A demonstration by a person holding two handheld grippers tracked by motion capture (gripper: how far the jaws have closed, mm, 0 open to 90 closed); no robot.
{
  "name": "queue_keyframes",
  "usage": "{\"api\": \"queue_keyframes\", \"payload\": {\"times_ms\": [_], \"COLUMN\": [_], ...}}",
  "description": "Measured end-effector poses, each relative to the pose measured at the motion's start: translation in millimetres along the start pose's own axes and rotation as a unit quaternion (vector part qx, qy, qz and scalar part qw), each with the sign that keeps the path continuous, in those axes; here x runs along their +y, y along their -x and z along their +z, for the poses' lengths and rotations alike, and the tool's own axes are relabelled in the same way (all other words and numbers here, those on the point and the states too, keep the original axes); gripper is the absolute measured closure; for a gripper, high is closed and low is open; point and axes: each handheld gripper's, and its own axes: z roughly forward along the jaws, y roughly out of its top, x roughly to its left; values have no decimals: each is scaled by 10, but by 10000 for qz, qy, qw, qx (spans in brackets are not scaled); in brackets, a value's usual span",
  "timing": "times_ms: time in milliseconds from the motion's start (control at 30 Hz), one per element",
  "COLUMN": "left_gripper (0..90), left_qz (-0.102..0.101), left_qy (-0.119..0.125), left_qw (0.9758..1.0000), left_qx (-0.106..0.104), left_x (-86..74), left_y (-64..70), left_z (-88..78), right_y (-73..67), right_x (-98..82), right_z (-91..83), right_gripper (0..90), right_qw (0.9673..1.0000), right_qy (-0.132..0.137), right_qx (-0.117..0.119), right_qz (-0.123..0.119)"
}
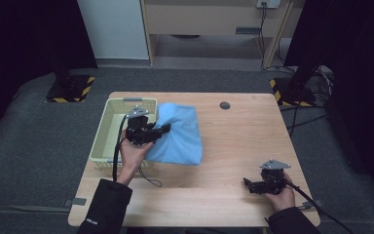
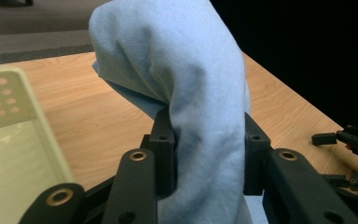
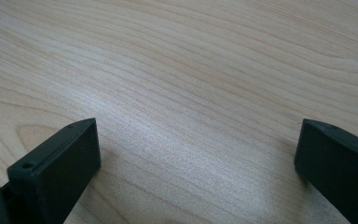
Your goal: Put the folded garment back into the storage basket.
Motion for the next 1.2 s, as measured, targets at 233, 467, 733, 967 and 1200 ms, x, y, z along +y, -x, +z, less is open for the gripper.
{"api": "queue_keyframes", "payload": {"times_ms": [233,467,733,967,1200], "left_gripper": [658,658,657,657,656], "left_qz": [-126,-184,-127,-165,-169], "left_qy": [152,199,251,391,552], "left_qw": [9998,9996,9993,9985,9972], "left_qx": [69,99,258,351,480], "left_x": [-73,-162,-146,-94,-27], "left_y": [-135,-222,-306,-395,-493], "left_z": [-157,-190,-290,-435,-622], "right_y": [0,0,0,-2,-2], "right_x": [0,0,0,-1,-1], "right_z": [0,0,0,-1,-1], "right_gripper": [4,4,4,4,3], "right_qw": [10000,10000,10000,10000,10000], "right_qy": [0,-1,0,-6,-5], "right_qx": [0,0,0,4,3], "right_qz": [-3,-1,-2,2,-1]}}
